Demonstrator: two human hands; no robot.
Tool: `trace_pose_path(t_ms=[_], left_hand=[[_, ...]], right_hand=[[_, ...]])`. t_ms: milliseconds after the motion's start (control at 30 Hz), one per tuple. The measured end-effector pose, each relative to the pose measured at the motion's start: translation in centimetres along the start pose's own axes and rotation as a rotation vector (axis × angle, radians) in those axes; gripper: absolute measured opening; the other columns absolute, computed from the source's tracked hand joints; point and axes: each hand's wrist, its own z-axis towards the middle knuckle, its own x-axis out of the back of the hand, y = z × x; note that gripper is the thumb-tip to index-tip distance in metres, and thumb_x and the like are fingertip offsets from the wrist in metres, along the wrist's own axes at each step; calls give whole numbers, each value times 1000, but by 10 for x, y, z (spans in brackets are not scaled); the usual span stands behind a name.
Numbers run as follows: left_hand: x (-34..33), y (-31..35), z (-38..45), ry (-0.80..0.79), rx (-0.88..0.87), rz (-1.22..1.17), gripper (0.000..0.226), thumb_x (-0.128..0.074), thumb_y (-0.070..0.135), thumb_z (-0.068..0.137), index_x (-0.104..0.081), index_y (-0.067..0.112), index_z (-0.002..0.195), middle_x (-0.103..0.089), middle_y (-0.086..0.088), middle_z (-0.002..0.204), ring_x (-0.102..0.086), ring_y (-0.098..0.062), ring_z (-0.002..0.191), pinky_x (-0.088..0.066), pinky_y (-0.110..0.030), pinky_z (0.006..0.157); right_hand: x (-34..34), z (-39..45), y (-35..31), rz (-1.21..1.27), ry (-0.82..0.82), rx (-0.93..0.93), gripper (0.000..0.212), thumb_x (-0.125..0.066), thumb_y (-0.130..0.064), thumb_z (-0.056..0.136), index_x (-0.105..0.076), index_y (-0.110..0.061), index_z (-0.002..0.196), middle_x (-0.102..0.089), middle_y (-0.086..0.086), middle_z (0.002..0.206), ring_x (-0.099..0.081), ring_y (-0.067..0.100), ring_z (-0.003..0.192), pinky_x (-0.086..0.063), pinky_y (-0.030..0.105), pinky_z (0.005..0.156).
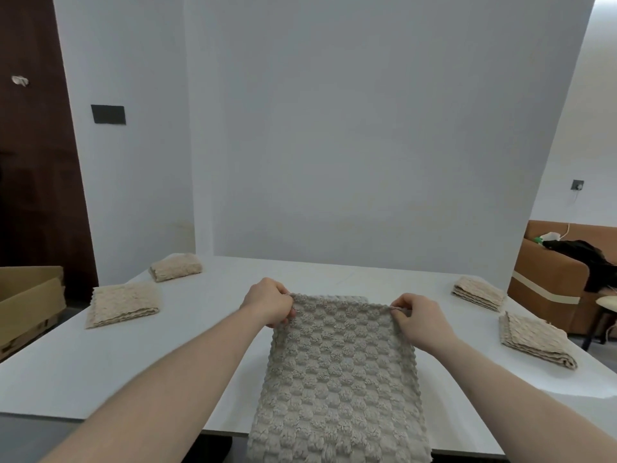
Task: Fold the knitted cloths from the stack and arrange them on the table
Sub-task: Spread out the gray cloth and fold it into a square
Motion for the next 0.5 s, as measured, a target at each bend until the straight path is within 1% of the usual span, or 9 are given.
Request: trace_pose_path(t_ms=[133,200,367,433,500], left_hand=[[-10,-7,9,9,21,-54,20,-53,12,91,-70,23,89,-78,4,73,-76,-16,68,-60,-29,54],[-15,-10,14,10,29,-71,19,-53,12,91,-69,23,90,-78,1,76,-77,-19,70,-62,-33,55],[-25,-18,23,-26,39,-85,20,-54,16,88,-67,24,101,-78,-4,84,-77,-28,74,-65,-44,62],[-27,-22,26,-36,36,-91,25,-53,16,88,-65,25,108,-77,-5,87,-77,-30,76,-65,-44,64],[-28,-25,29,-15,3,-110,28,-54,18,88,-65,27,112,-76,-5,93,-76,-29,82,-65,-44,70]], right_hand=[[-6,8,4,-11,-9,-14,9,-63,-20,94,-72,-22,91,-72,-3,89,-65,20,89,-46,28,75],[-9,11,5,-14,-18,-26,10,-62,-20,94,-72,-21,92,-72,-3,89,-65,19,88,-46,27,75],[-15,17,6,1,-20,-49,11,-61,-19,94,-70,-23,89,-70,-5,86,-64,18,86,-46,27,74],[-17,18,4,16,-14,-50,11,-61,-18,95,-70,-22,90,-68,-6,84,-64,18,86,-46,27,73],[-18,17,2,30,9,-34,11,-62,-17,95,-70,-22,91,-68,-6,84,-64,18,88,-44,27,74]])
